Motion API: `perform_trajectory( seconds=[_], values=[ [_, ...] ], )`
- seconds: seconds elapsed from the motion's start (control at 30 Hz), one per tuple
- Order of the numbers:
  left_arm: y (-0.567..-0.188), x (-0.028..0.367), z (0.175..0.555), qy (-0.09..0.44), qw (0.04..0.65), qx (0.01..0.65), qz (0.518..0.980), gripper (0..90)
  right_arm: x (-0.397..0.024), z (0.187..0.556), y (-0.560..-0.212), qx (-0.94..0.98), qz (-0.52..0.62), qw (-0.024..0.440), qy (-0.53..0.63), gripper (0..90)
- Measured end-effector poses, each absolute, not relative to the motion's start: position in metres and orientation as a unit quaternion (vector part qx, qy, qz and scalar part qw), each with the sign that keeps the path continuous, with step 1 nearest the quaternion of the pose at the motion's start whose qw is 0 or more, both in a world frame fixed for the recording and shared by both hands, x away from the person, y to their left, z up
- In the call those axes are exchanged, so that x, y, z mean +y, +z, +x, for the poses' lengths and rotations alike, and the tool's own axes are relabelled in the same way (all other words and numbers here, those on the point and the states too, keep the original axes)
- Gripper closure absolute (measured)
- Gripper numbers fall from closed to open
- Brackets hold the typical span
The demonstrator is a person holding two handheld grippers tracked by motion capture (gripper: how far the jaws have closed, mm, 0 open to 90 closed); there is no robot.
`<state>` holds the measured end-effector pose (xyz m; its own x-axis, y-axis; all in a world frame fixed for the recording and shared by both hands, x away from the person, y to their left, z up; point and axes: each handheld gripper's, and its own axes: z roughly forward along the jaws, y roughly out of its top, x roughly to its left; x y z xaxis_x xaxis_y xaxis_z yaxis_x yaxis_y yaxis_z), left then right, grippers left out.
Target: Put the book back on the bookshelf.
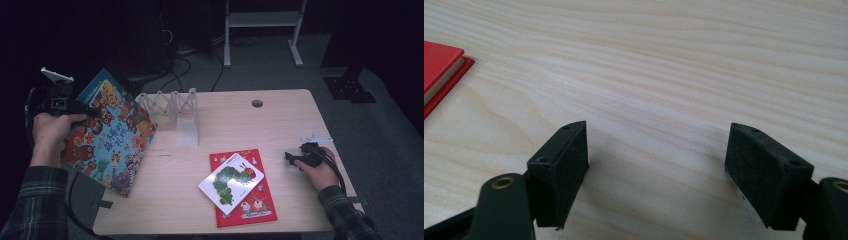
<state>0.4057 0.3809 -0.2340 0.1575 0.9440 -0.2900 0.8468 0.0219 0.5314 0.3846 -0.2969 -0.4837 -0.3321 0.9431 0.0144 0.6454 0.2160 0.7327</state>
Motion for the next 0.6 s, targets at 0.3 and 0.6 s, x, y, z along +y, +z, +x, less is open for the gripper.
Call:
perform_trajectory(
  seconds=[0.3,0.6],
  values=[
    [-0.236,0.369,0.424,0.090,0.312,0.648,0.688,80.5,-0.297,0.384,-0.484,0.747,0.531,0.226,0.331,23.9],
    [-0.237,0.362,0.437,0.098,0.305,0.655,0.684,80.6,-0.297,0.384,-0.484,0.747,0.531,0.226,0.331,24.0]
  ],
)
